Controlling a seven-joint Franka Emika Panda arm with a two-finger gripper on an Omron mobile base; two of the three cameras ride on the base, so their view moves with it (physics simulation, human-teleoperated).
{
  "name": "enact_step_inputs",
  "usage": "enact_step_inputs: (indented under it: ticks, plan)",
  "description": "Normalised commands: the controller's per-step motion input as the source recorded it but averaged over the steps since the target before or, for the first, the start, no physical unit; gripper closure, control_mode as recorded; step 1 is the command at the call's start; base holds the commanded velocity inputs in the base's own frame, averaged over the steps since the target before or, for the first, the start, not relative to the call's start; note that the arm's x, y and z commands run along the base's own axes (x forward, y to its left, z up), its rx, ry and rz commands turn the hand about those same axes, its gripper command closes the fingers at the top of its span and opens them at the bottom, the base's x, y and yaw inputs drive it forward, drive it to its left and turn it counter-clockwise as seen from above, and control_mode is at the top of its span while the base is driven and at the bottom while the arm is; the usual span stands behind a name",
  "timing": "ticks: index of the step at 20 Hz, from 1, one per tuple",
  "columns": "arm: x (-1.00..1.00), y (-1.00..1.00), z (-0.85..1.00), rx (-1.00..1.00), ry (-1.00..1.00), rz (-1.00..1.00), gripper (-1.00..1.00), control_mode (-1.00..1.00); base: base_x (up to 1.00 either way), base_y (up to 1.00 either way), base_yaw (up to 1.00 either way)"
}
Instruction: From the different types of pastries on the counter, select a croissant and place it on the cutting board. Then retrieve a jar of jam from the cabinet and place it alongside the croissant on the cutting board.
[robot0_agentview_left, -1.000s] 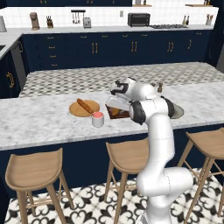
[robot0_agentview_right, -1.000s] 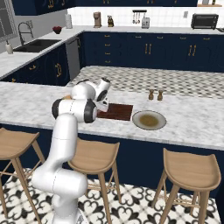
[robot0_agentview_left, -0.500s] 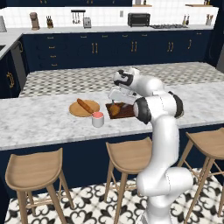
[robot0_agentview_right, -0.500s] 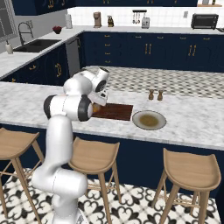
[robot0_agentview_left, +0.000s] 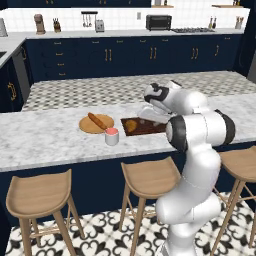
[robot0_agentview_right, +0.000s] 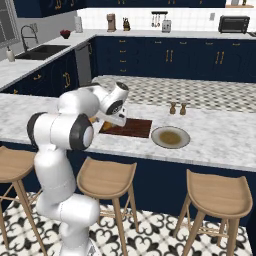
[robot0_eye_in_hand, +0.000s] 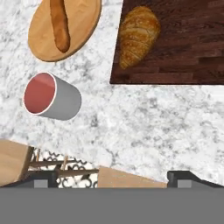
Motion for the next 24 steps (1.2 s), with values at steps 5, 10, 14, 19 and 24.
enact_step_inputs:
  ticks: [5, 10, 14, 19, 24]
  plan:
    - [-0.92, -0.24, 0.52, 0.0, -0.05, 0.0, -1.0, -1.0, 0.0, 0.0, 0.0]
    - [-0.84, -0.15, 0.44, 0.0, -0.01, -0.02, -1.0, -1.0, 0.0, 0.0, 0.0]
    - [-0.91, -0.04, 0.02, 0.0, 0.0, -0.06, -1.0, -1.0, 0.0, 0.0, 0.0]
    - [-0.65, 0.17, -0.01, -0.06, 0.03, -0.02, -1.0, -1.0, 0.0, 0.0, 0.0]
    - [-0.23, 0.35, -0.19, -0.11, 0.07, -0.05, -1.0, 1.0, -0.05, -0.06, -0.07]
